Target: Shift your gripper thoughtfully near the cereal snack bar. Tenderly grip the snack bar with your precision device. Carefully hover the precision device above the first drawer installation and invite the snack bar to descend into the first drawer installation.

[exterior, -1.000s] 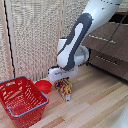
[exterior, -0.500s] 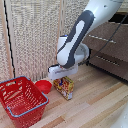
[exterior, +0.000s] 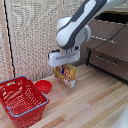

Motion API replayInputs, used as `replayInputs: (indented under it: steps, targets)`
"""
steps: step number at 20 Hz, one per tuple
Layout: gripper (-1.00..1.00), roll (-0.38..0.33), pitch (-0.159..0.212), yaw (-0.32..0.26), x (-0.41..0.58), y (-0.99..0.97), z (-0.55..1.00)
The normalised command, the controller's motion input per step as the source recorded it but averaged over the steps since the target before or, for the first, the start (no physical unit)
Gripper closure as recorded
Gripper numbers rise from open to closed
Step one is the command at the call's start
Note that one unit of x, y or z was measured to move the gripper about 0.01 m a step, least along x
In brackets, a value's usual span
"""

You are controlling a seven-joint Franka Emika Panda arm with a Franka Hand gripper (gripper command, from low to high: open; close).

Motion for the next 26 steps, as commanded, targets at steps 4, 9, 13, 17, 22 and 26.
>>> replayInputs:
  steps: [4,9,13,17,22,26]
  targets:
    - [1.00,-0.003,0.040,0.000,0.478,-0.04,1.00]
    - [1.00,-0.035,0.011,0.000,0.402,-0.06,1.00]
    - [1.00,-0.044,0.010,0.000,0.362,-0.12,1.00]
    - [1.00,-0.013,0.001,0.000,0.359,-0.27,1.00]
    - [1.00,0.000,0.013,0.009,0.392,-0.35,1.00]
    - [1.00,0.000,0.002,0.000,0.294,-0.42,1.00]
